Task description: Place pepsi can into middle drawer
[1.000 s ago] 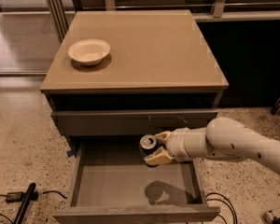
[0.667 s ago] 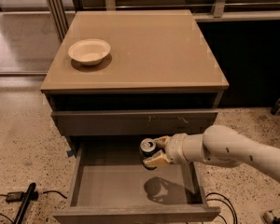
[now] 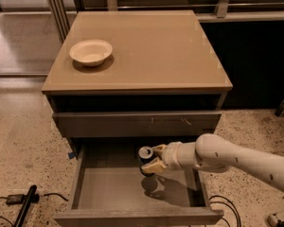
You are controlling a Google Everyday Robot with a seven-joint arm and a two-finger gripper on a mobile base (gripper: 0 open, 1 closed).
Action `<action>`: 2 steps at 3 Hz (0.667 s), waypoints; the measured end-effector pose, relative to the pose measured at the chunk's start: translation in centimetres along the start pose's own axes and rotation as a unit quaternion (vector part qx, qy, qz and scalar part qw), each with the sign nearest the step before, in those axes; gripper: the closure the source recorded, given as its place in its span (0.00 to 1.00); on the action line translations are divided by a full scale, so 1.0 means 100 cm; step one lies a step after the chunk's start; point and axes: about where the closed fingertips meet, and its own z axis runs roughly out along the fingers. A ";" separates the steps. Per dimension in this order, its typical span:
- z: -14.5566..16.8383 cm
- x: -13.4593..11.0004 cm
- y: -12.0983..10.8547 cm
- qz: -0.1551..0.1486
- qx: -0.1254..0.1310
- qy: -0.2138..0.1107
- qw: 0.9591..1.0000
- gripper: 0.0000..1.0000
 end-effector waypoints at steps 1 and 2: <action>0.049 0.044 -0.013 0.032 0.003 0.034 0.999 1.00; 0.049 0.044 -0.013 0.032 0.003 0.034 0.999 1.00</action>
Offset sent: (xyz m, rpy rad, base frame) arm 0.0210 0.0018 -0.0932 -0.0656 0.1032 -0.0736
